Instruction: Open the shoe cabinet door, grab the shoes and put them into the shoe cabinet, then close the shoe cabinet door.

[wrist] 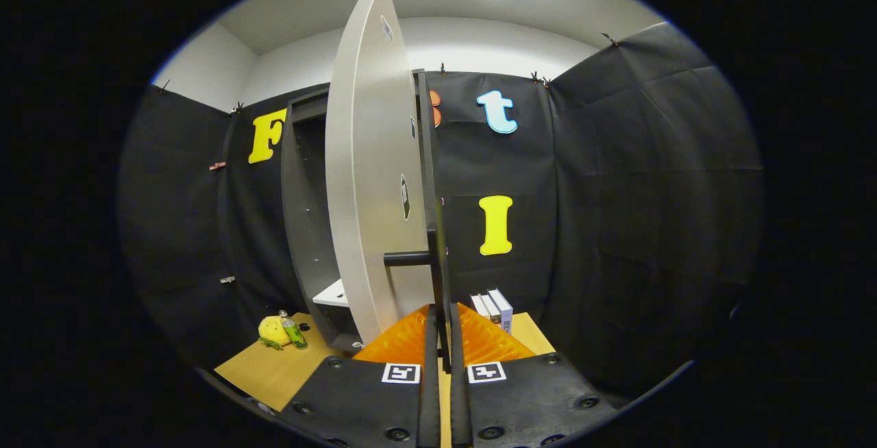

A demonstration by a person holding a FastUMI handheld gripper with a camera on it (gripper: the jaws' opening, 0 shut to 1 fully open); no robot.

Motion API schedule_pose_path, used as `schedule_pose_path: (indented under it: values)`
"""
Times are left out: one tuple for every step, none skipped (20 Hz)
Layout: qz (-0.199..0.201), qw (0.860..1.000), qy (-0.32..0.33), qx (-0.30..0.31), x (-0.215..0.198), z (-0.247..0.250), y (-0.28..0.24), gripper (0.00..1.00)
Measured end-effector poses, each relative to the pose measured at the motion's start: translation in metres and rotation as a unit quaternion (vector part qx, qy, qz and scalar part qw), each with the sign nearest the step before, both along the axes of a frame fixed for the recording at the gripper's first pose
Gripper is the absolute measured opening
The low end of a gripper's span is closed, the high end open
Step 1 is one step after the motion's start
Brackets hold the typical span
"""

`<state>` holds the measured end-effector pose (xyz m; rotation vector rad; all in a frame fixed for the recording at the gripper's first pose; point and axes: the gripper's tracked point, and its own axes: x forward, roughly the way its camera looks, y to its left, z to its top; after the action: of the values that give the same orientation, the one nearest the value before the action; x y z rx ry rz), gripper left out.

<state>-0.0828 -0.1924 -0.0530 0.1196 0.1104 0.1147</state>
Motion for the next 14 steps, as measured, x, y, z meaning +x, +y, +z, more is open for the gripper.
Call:
schedule_pose_path:
  values:
    - [-0.008,1.0,-0.001,0.001,-0.002,0.003,-0.001,0.1]
    - [-0.012,1.0,-0.002,0.006,-0.004,0.004,-0.002,0.06]
    - [-0.015,1.0,0.001,0.014,-0.006,0.004,-0.003,0.06]
    - [-0.016,1.0,0.003,0.022,-0.011,0.003,-0.004,0.08]
    - [-0.024,0.999,0.001,0.023,-0.012,0.003,-0.007,0.11]
    - [-0.031,0.999,0.0,0.018,-0.015,0.001,-0.011,0.17]
    - [-0.036,0.999,0.001,0.013,-0.021,-0.002,-0.012,0.17]
    - [-0.036,0.999,0.01,0.009,-0.026,-0.008,-0.01,0.19]
    - [-0.037,0.999,0.022,0.004,-0.034,-0.017,-0.008,0.26]
    - [-0.031,0.999,0.036,0.0,-0.044,-0.025,-0.005,0.32]
    - [-0.033,0.998,0.052,-0.009,-0.053,-0.036,-0.004,0.44]
    - [-0.03,0.997,0.07,-0.017,-0.062,-0.05,-0.004,0.57]
    - [-0.022,0.995,0.093,-0.02,-0.074,-0.065,0.001,0.7]
    - [-0.021,0.993,0.113,-0.022,-0.084,-0.077,0.005,0.82]
